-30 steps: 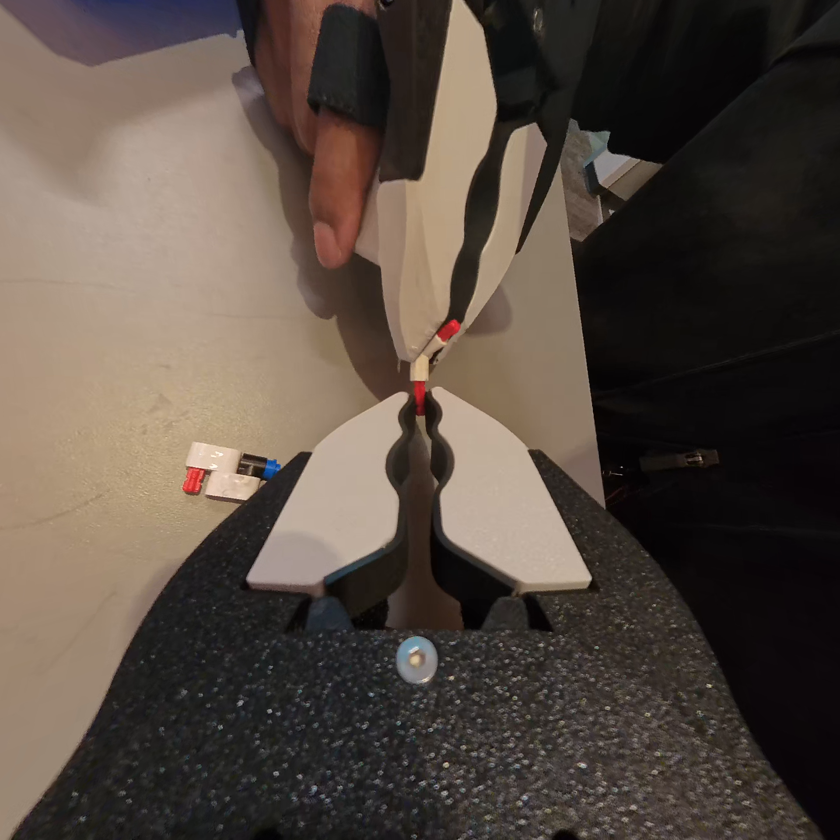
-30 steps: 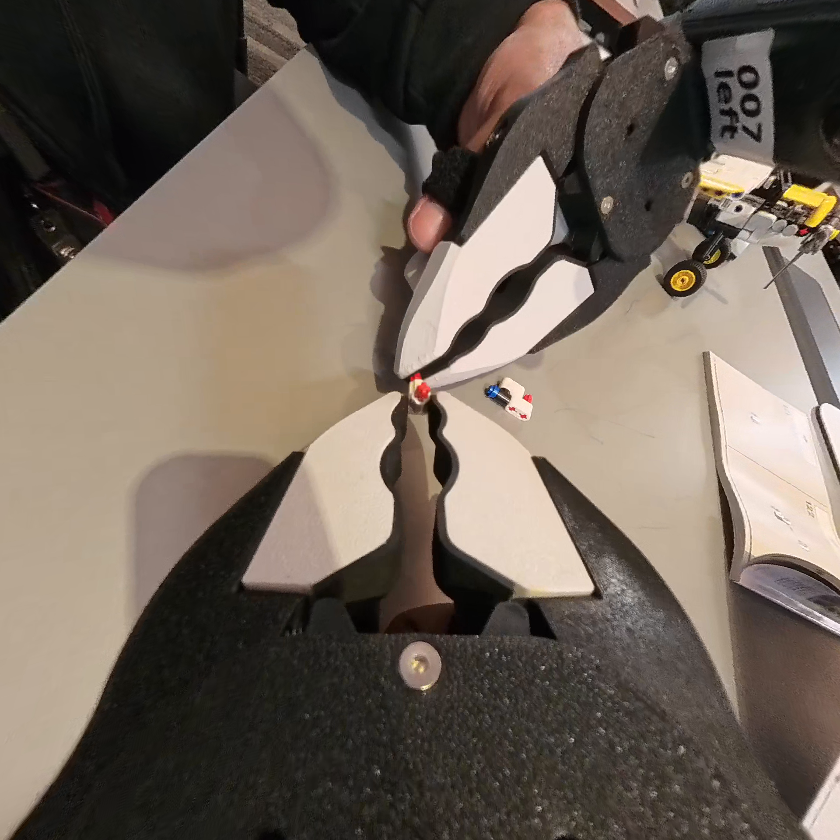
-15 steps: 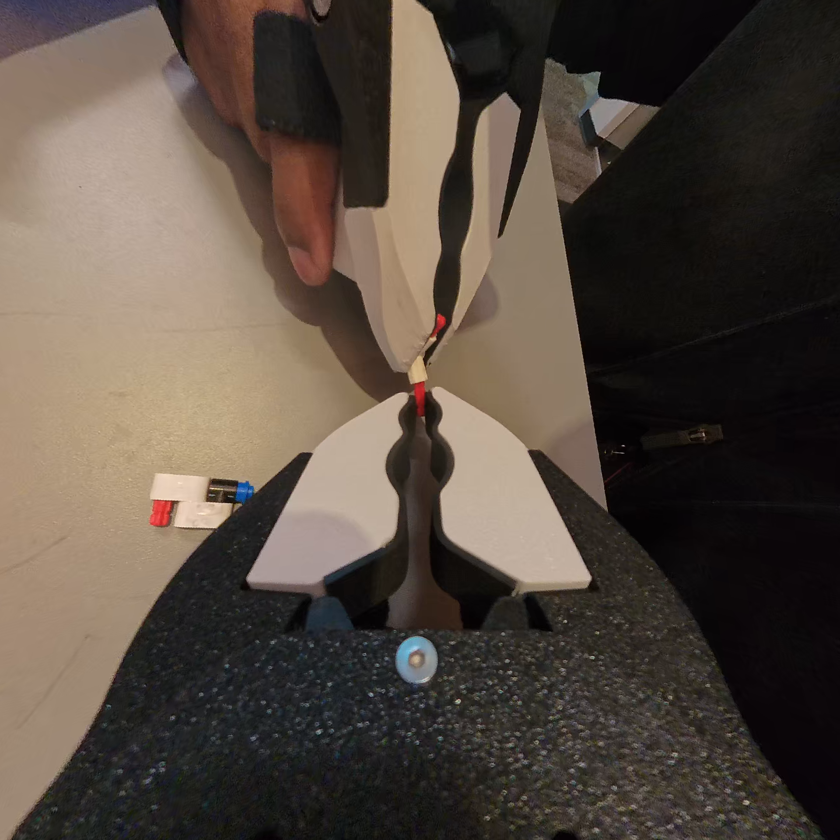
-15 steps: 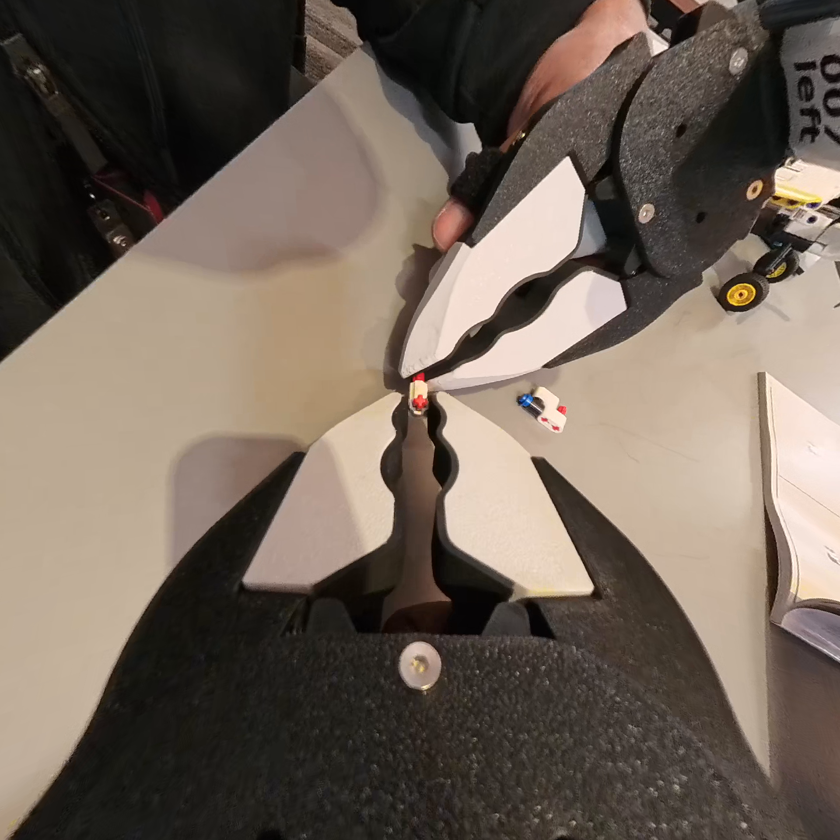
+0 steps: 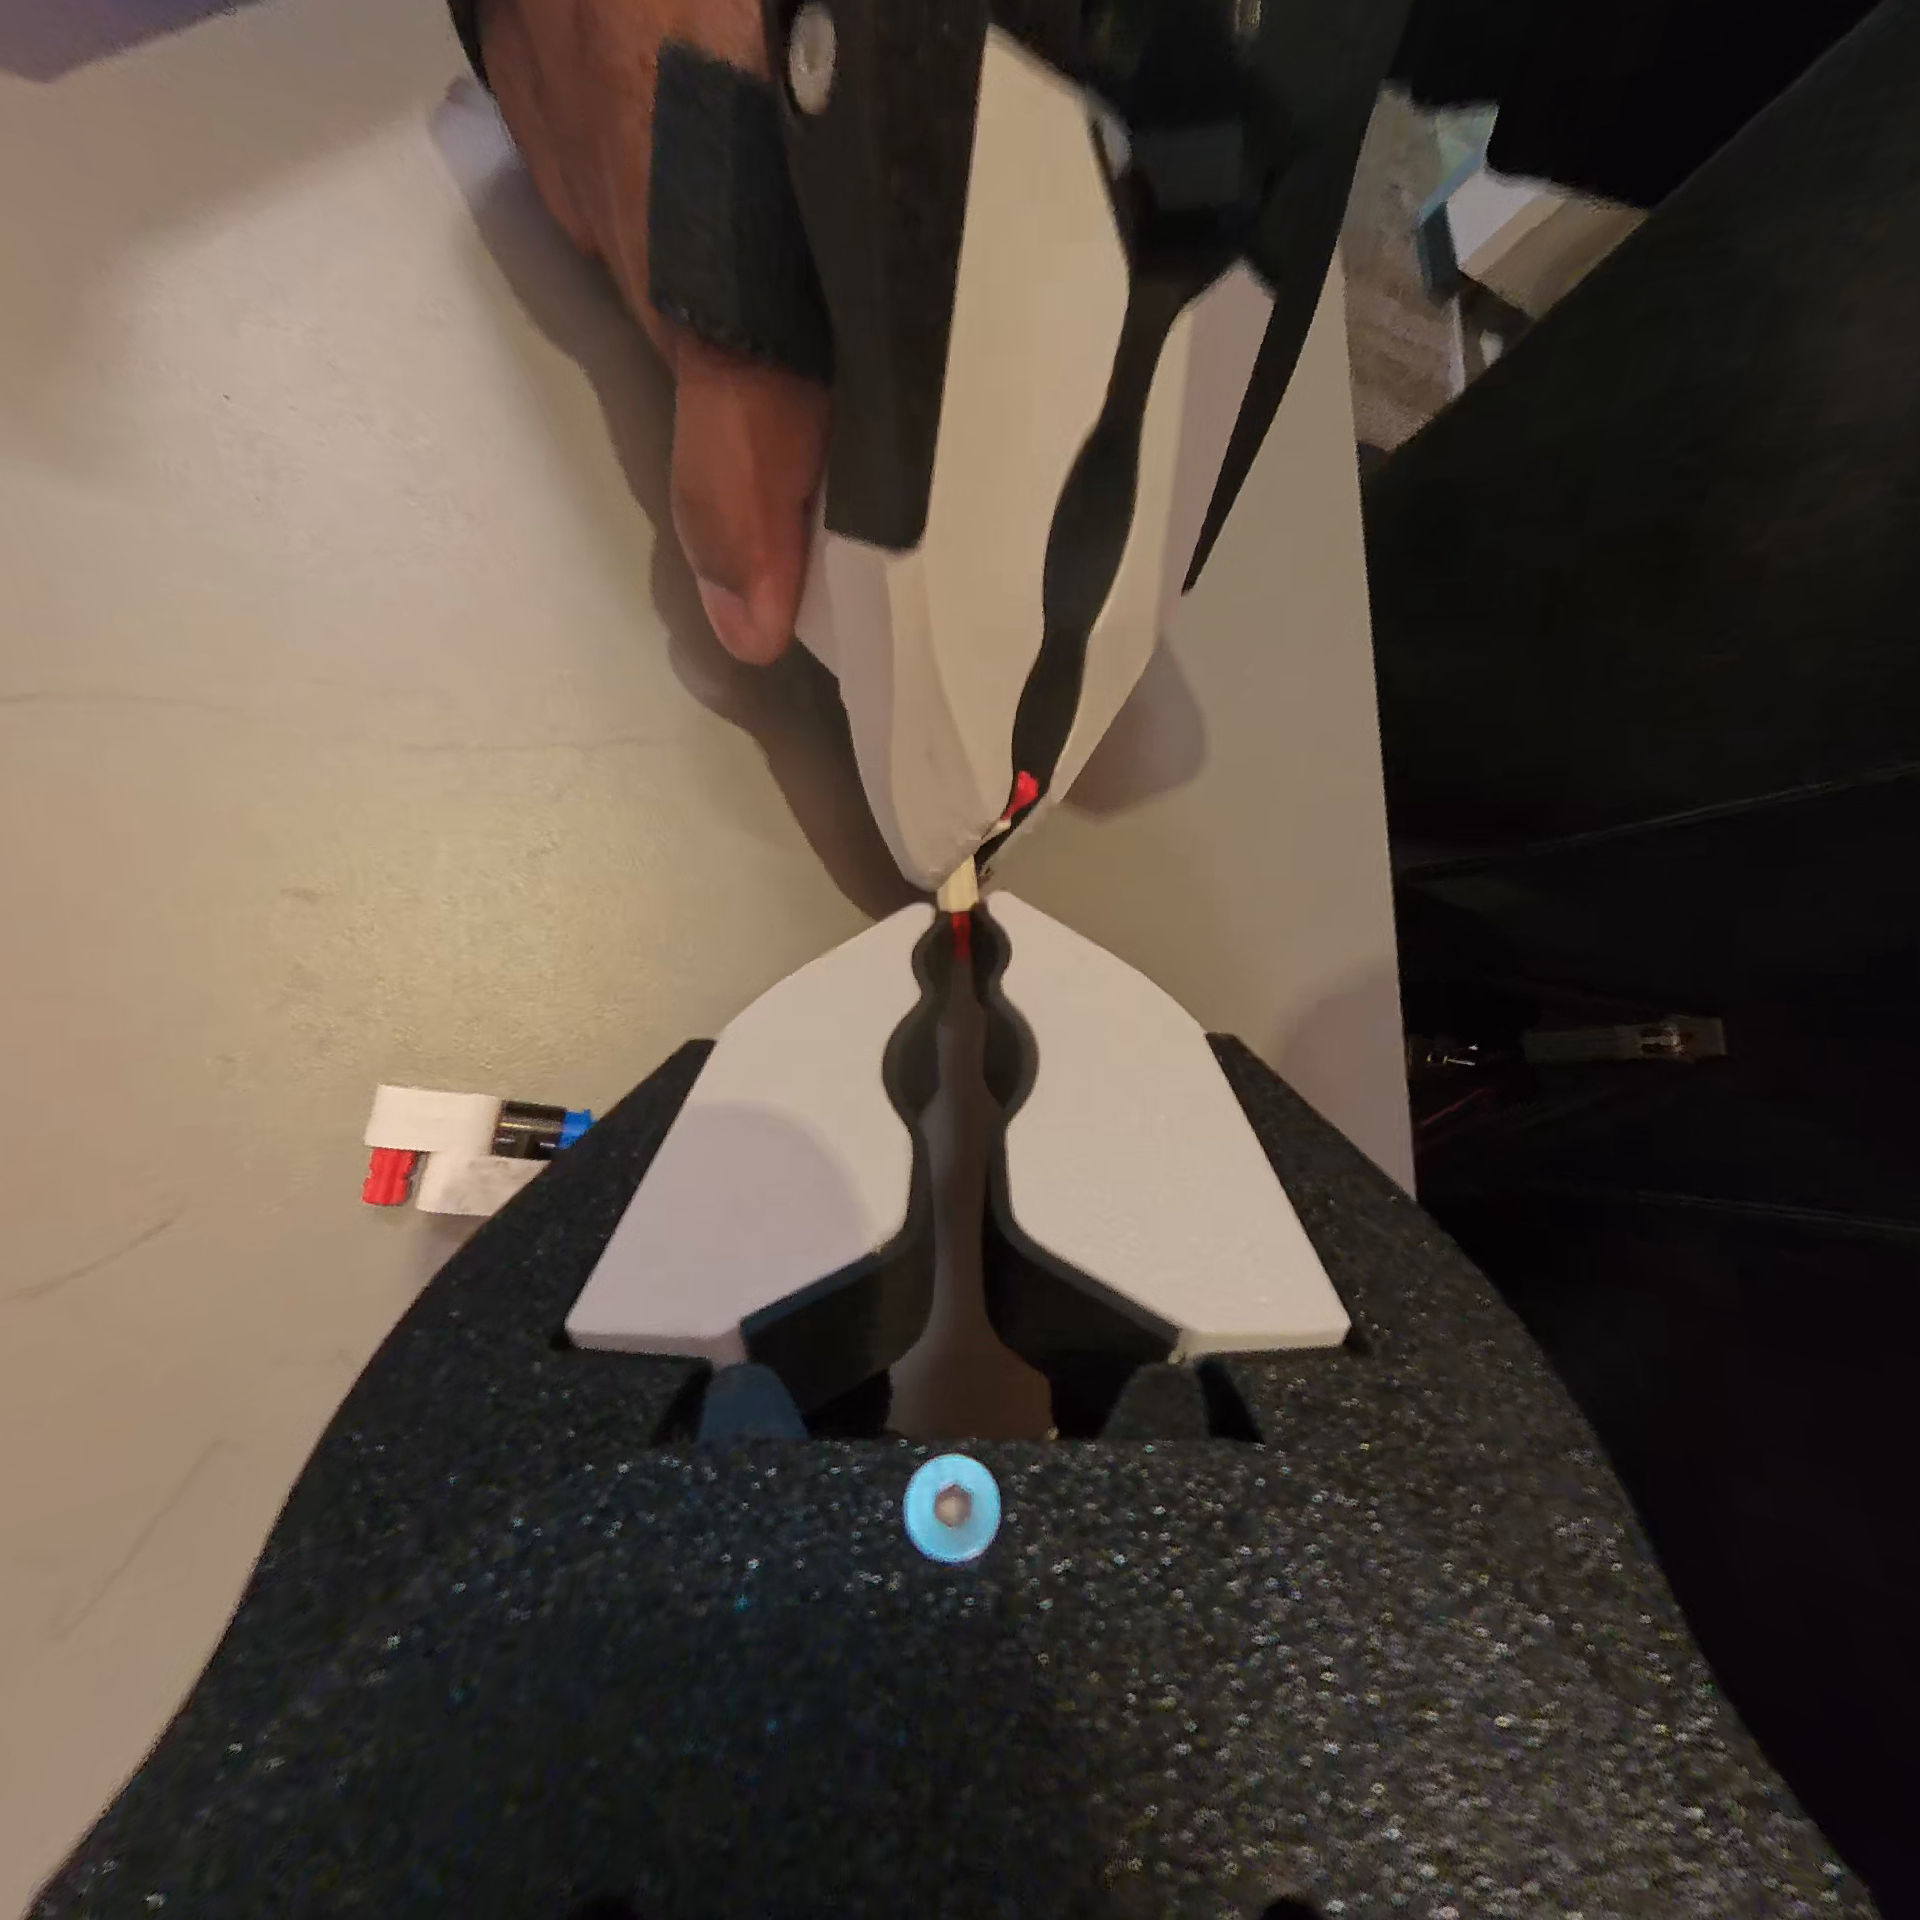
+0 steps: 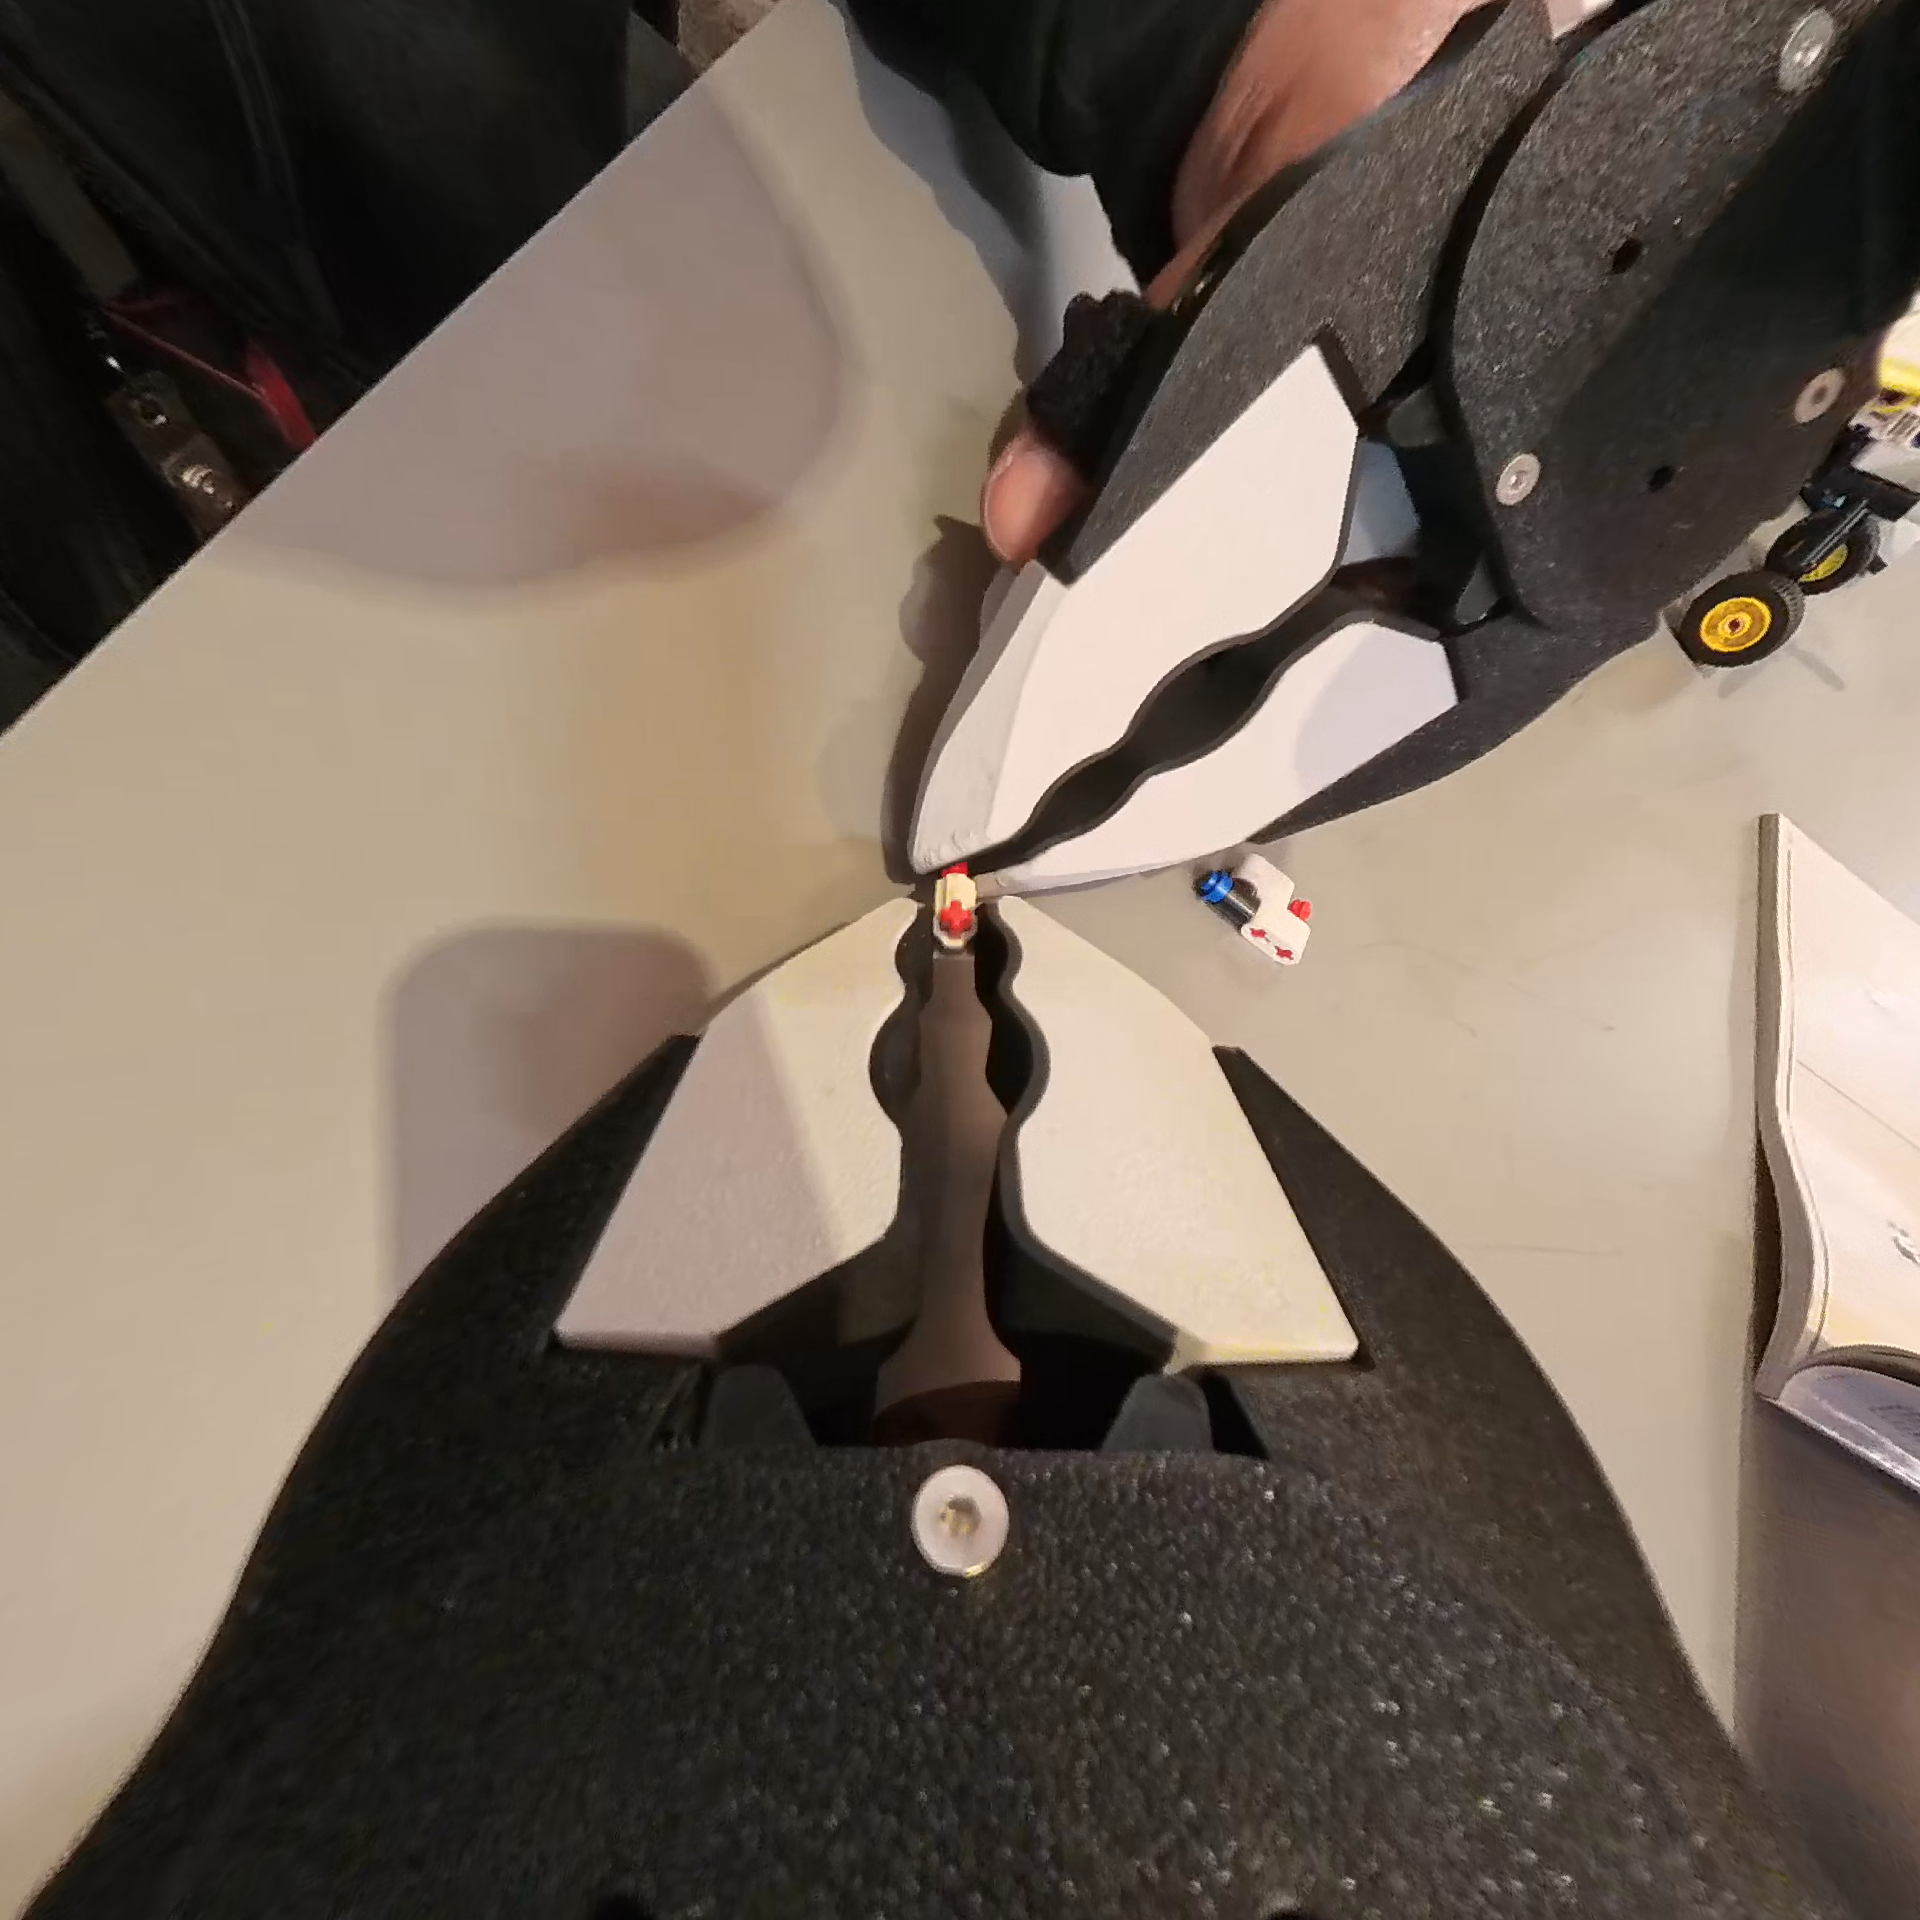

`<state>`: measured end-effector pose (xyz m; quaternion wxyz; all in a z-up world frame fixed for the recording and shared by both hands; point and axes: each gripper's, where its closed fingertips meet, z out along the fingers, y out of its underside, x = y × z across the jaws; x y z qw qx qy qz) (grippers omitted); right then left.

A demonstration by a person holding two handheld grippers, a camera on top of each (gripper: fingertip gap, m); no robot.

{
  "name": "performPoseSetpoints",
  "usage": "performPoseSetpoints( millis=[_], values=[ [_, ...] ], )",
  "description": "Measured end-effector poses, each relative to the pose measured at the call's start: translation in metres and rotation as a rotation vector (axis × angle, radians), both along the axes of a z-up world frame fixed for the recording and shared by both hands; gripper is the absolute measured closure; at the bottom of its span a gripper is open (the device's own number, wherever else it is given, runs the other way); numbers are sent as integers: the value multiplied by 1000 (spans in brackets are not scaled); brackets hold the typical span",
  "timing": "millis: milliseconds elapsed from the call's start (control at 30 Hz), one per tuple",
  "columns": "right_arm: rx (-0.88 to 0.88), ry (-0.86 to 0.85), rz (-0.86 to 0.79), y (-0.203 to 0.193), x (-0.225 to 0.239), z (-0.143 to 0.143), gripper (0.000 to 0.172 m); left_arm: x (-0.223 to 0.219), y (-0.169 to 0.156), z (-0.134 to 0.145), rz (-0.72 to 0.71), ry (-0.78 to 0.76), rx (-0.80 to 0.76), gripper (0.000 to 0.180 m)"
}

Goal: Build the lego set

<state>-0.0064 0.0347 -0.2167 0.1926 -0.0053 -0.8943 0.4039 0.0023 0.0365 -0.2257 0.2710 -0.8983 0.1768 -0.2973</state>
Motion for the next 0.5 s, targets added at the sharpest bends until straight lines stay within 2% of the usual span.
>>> performPoseSetpoints(
  millis=[233, 333, 433, 500],
  values=[
    [23, 27, -9, -1, 0, -2, 165, -1, -2, -3, -27, 74, 16, 177],
    [-20, 22, -51, 2, -5, 3, 164, -6, -3, 4, 3, 76, 76, 175],
    [-75, 0, -108, 7, -12, 9, 164, -22, -5, 6, 60, 109, 122, 164],
    [-109, -17, -139, 10, -17, 12, 164, -29, -4, 9, 114, 67, 156, 163]
  ],
)
